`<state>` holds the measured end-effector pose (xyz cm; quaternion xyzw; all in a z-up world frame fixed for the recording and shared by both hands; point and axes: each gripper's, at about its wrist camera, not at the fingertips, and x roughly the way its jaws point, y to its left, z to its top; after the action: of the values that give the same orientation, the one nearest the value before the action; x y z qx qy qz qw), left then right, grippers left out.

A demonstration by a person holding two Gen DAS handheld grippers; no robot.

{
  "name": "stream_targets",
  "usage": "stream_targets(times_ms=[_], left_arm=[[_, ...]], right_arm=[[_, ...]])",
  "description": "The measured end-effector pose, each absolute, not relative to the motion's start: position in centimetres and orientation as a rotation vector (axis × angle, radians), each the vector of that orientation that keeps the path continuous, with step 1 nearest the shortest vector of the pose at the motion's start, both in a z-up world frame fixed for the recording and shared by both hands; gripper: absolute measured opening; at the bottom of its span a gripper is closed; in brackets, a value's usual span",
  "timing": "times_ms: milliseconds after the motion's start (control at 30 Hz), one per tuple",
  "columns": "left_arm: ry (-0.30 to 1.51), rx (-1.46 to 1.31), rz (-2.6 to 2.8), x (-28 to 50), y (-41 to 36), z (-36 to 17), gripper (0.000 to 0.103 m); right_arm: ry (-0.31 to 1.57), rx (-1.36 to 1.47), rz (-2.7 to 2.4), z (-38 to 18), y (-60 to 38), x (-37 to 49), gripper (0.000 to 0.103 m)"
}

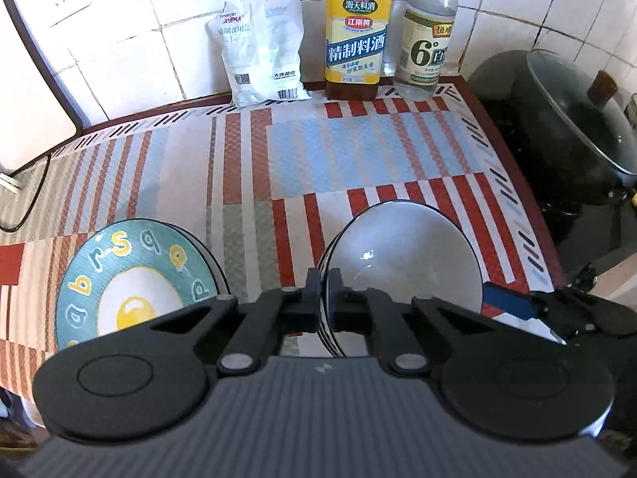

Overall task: Organize plates and bowls
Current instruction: 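Grasp the rim of the stacked white bowls with the left tool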

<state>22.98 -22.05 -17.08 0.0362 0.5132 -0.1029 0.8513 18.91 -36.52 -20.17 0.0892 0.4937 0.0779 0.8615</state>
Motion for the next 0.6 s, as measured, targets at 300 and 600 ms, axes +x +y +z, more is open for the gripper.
stream_targets(times_ms=[300, 600], left_arm=[[1.127, -0.013, -0.188, 22.8, -20.9, -18.8, 0.006], [0.989, -0.188, -0.31, 18.9, -18.1, -18.1, 0.035]], right_arm=[[1.0, 0.244, 0.212, -19.5, -37.0, 18.0, 0.052], [0.844, 0.15, 0.279, -16.3, -37.8, 13.9, 0.071]])
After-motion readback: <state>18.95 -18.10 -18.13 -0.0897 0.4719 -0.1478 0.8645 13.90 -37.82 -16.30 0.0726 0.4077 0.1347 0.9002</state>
